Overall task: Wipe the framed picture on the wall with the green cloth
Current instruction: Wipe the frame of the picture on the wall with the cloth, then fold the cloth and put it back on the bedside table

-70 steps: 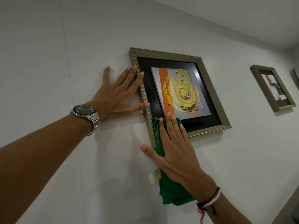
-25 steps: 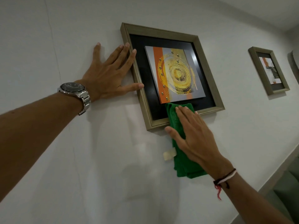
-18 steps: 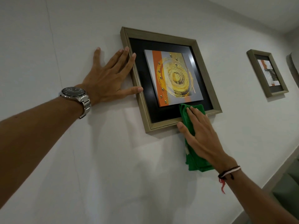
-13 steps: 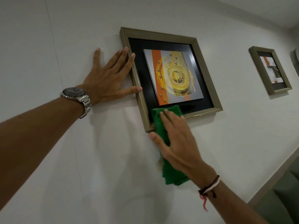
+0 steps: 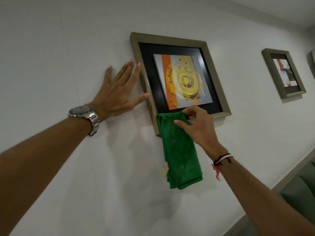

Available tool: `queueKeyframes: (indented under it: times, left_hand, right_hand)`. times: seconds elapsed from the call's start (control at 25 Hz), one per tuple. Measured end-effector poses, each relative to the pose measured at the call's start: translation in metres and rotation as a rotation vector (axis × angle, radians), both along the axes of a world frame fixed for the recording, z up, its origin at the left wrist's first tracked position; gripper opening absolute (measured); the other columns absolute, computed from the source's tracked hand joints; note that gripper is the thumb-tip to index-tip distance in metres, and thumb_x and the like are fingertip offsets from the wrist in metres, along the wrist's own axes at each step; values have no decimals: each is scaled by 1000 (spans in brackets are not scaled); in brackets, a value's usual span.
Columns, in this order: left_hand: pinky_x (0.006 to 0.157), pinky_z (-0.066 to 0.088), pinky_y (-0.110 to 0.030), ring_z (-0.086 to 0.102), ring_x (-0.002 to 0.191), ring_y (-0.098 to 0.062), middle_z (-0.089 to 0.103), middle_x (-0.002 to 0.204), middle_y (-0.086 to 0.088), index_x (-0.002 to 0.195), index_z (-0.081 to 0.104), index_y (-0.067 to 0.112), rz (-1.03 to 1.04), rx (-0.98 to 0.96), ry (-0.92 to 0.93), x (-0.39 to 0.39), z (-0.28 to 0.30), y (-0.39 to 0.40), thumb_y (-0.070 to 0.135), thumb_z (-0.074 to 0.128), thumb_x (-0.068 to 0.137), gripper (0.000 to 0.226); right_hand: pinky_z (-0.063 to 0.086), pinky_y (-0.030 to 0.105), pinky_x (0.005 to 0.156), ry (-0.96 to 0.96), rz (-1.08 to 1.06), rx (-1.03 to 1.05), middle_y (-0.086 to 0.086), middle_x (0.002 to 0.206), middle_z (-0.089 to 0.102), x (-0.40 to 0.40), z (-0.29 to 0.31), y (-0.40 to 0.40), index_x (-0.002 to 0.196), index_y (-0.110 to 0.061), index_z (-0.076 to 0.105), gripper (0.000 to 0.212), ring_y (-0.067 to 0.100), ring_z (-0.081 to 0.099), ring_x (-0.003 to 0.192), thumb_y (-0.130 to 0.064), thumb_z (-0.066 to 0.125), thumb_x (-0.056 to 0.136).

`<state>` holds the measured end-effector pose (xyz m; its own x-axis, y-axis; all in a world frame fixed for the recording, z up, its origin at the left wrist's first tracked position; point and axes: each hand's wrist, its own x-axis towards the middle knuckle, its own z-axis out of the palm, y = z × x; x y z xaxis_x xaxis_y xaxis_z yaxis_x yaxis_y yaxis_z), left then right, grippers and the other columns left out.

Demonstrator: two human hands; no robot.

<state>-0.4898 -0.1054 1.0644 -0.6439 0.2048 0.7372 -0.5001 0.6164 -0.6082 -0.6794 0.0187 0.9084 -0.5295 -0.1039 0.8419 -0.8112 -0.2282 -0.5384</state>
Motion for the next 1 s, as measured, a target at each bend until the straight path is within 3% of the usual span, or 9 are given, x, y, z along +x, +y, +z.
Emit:
queueKeyframes:
  times: [0.16, 0.28, 0.44, 0.56, 0.68, 0.84, 1.0]
  left_hand:
    - [129, 10, -55, 4, 160, -23, 0, 172, -11, 162, -1, 12, -139, 96, -14, 21, -30, 3, 67, 29, 96, 92]
    - [126, 25, -41, 22, 156, -23, 18, 170, -11, 162, 9, 10, -291, 173, -34, 41, -57, 7, 74, 39, 91, 100]
    - [102, 47, -24, 54, 127, -10, 46, 148, 3, 158, 23, 27, -475, 651, -44, 73, -86, 22, 87, 61, 64, 119]
    - [86, 54, -18, 64, 107, -3, 58, 128, 9, 154, 33, 30, -501, 953, -35, 107, -101, 30, 79, 78, 49, 124]
    - [77, 63, -23, 73, 100, -4, 70, 120, 8, 140, 47, 28, -603, 1235, 6, 160, -122, 34, 54, 93, 46, 107]
    - [86, 64, -41, 76, 107, -20, 78, 119, -2, 135, 54, 17, -694, 1680, -17, 238, -185, 33, 16, 96, 59, 87]
    - [80, 65, -35, 76, 106, -22, 79, 117, -5, 112, 74, 11, -658, 1893, 57, 319, -257, 22, 8, 91, 62, 53]
  right_hand:
    - [59, 34, 84, -105, 82, 58, 9, 105, 69, 4, 12, 7, 127, -10, 57, 63, 25, 68, 98, -28, 87, 75]
    - [62, 31, 80, -70, 181, 15, 0, 94, 75, 28, 10, 11, 107, -16, 72, 31, 21, 74, 93, -28, 82, 80]
    - [62, 46, 85, -19, 306, -1, 6, 96, 78, 83, 10, 17, 100, -16, 76, 21, 23, 74, 93, -26, 81, 82]
    - [63, 47, 84, -24, 379, -13, 9, 100, 76, 132, 14, 22, 100, -12, 74, 23, 25, 74, 95, -24, 81, 82]
    - [64, 41, 81, -106, 521, -46, 11, 99, 77, 192, 11, 22, 98, -9, 71, 20, 23, 76, 93, -19, 80, 83]
    - [64, 32, 63, -273, 774, -106, 13, 87, 78, 274, -1, 14, 97, -11, 63, 17, 21, 79, 77, -12, 76, 87]
    - [65, 40, 74, -406, 816, -118, 14, 93, 78, 330, -36, -4, 100, -10, 62, 20, 22, 78, 82, -10, 76, 86]
